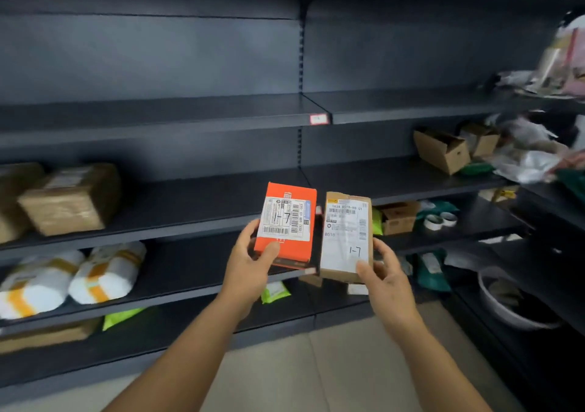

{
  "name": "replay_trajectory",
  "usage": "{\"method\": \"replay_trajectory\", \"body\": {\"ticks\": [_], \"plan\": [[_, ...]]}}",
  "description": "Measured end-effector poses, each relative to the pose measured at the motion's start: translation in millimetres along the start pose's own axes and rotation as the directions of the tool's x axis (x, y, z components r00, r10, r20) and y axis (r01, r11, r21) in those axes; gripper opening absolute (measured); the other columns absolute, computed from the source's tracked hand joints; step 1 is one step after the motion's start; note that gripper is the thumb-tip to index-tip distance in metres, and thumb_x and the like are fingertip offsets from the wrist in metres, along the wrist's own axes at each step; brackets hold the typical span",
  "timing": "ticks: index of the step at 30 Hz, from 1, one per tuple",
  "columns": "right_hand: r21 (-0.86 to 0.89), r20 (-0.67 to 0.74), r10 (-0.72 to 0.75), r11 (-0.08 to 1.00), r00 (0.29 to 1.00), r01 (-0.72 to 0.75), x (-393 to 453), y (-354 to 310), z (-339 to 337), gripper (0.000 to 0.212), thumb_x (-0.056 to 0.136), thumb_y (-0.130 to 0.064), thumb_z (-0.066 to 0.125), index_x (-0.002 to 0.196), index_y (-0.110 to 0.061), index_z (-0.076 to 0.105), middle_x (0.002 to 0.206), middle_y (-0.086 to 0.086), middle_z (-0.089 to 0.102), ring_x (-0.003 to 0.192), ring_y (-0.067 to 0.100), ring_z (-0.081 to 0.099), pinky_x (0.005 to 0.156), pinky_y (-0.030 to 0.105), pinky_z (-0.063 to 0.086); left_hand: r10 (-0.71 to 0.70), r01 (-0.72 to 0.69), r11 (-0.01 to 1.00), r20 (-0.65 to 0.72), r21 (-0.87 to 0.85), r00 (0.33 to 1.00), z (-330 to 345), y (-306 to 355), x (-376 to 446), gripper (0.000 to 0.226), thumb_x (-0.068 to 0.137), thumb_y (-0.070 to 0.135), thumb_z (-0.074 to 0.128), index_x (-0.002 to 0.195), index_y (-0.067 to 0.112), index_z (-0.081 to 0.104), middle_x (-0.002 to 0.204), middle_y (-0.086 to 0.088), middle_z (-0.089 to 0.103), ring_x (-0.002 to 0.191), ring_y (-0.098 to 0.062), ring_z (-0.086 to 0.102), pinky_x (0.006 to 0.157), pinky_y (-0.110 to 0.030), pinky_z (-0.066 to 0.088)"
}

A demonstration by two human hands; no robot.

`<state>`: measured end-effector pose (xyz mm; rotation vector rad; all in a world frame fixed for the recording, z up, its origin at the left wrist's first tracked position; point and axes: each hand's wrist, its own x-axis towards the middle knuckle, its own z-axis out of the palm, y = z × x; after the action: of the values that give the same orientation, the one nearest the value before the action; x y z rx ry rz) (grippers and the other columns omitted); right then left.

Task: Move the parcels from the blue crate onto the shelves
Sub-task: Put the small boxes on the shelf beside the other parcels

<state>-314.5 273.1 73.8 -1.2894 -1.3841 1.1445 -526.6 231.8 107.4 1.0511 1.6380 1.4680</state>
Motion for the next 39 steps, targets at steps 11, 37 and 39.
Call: {"method": "replay_trajectory", "body": {"ticks": [11,37,39], "plan": [[-0.033,0.262,0.023,0.999,0.965,-0.014,47.4,-29.7,137.1,0.053,0.095,-0.025,0.057,0.143,-0.037,0.036,0.126,-0.004,0.058,0.111,0.016,0.055,0.093,0.045,0.051,-0.095,0.093,0.995,-0.271,-0.018,0.958,-116.8,-17.8,34.4,0.052,0.094,0.022,0.060,0.139,0.035,0.038,0.112,0.012,0.057,0.106,-0.008,0.056,0.092,-0.029,0.046],[-0.274,0.293,0.172,0.958,0.941,-0.090,168.1,-30.8,444.3,0.055,0.098,-0.021,0.052,0.147,-0.027,0.028,0.140,0.003,0.051,0.126,0.024,0.049,0.086,0.030,0.045,-0.289,0.290,0.956,-0.309,-0.044,0.906,-317.0,-123.4,264.7,0.047,0.093,0.021,0.061,0.137,0.027,0.045,0.123,-0.001,0.063,0.110,-0.022,0.062,0.094,-0.044,0.053],[-0.271,0.280,0.179,0.957,0.943,-0.101,186.7,-28.4,458.2,0.055,0.098,-0.021,0.051,0.148,-0.027,0.027,0.142,0.003,0.049,0.127,0.025,0.048,0.089,0.034,0.046,-0.289,0.288,0.956,-0.310,-0.050,0.906,-320.6,-128.0,282.1,0.045,0.093,0.020,0.062,0.135,0.027,0.047,0.121,0.000,0.064,0.109,-0.021,0.063,0.093,-0.044,0.054]]}}
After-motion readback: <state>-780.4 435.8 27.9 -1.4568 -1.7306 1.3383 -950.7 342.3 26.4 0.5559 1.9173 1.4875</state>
